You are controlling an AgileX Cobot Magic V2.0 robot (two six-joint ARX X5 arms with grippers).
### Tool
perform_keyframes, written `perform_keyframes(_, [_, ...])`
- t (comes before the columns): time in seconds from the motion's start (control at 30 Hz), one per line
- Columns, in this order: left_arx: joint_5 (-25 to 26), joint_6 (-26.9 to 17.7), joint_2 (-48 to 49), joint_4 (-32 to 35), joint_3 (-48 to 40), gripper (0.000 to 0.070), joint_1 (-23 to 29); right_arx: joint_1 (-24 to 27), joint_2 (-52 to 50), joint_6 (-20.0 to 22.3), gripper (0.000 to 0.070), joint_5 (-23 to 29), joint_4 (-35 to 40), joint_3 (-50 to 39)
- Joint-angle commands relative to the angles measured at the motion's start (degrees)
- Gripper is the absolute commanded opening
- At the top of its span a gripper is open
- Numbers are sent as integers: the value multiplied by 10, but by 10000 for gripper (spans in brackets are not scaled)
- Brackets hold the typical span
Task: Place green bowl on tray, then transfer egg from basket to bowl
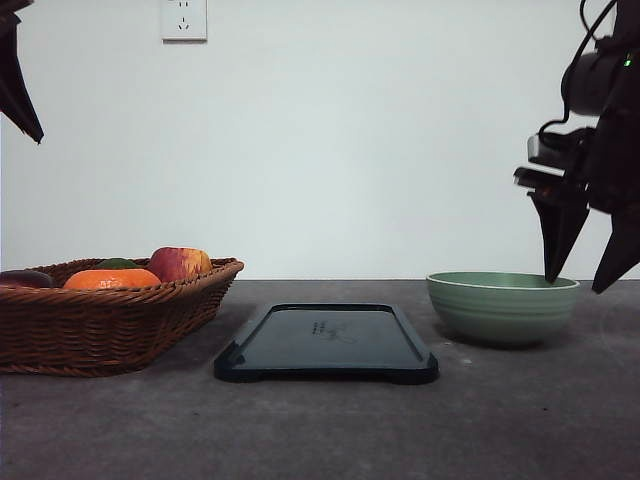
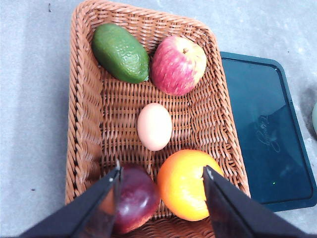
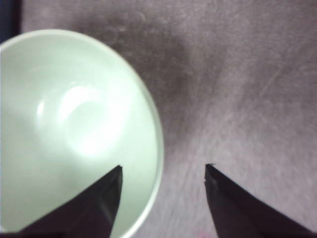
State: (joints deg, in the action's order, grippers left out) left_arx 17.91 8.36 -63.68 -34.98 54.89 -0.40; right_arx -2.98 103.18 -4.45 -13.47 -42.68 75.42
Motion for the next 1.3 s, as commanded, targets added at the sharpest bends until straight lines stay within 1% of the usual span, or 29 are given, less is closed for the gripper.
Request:
perform_keyframes(0.0, [2, -1, -3, 3, 14, 314, 0, -2, 13, 7, 136, 0, 4, 14])
perform_keyframes(0.13, [2, -1, -3, 3, 14, 312, 0, -2, 14, 9, 16, 0, 7, 14])
perform_keyframes(0.17, [2, -1, -3, 3, 14, 311, 0, -2, 14, 9, 6, 0, 6, 14])
perform_keyframes(0.37, [2, 3, -3, 3, 14, 311, 0, -2, 13, 9, 2, -1, -8, 18])
perform_keyframes(0.43, [2, 3, -3, 3, 14, 311, 0, -2, 13, 9, 2, -2, -28, 29])
perform_keyframes(0.6, [2, 3, -3, 3, 14, 311, 0, -3, 13, 9, 2, -3, -94, 83])
perform_keyframes(0.77, [2, 3, -3, 3, 14, 311, 0, -17, 13, 9, 2, -7, -154, 155])
perform_keyframes(0.9, [2, 3, -3, 3, 14, 311, 0, -41, 13, 8, 2, -23, -179, 206])
perform_keyframes(0.97, [2, 3, -3, 3, 14, 310, 0, -58, 13, 8, 2, -20, -191, 228])
perform_keyframes(1.13, [2, 3, -3, 3, 14, 311, 0, -115, 13, -4, 2, 0, -178, 258])
perform_keyframes(1.27, [2, 3, -3, 3, 14, 310, 0, -165, 25, -14, 2, 1, -160, 278])
